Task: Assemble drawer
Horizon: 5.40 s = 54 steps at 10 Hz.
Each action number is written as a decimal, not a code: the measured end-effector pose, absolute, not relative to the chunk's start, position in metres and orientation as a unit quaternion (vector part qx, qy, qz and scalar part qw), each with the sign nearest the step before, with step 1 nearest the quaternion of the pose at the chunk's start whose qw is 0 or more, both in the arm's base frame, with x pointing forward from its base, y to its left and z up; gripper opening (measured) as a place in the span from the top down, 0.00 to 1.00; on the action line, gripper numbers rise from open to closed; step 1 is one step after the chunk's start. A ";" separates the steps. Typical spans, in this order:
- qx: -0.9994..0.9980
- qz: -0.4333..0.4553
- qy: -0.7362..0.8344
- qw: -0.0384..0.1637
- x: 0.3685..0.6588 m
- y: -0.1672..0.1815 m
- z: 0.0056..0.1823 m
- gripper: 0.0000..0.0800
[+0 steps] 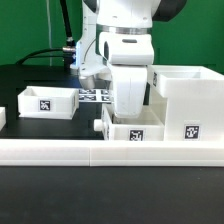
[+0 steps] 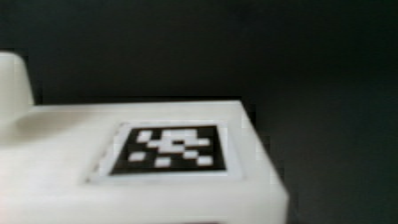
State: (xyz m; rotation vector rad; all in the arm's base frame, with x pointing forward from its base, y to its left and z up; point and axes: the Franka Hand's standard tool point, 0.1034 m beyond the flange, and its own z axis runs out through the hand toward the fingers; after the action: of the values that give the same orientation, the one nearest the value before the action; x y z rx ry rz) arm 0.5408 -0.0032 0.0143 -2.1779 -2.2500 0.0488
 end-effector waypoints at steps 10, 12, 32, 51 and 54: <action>-0.713 0.007 -0.701 0.002 0.541 0.010 0.013 0.94; -0.724 0.006 -0.690 0.003 0.541 0.012 0.013 0.94; -0.723 0.009 -0.691 0.001 0.547 0.018 0.024 0.21; -0.703 -0.076 -0.699 0.104 0.584 -0.070 0.036 0.19; -0.706 -0.077 -0.695 0.114 0.585 -0.046 0.030 0.19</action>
Offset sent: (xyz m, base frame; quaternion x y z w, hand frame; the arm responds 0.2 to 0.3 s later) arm 0.0012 0.0080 -0.0002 0.0106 -0.0068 -0.0020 0.9999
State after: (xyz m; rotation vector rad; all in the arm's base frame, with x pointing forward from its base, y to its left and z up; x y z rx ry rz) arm 0.5848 -0.0456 0.0302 -2.0698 -2.0389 -0.2248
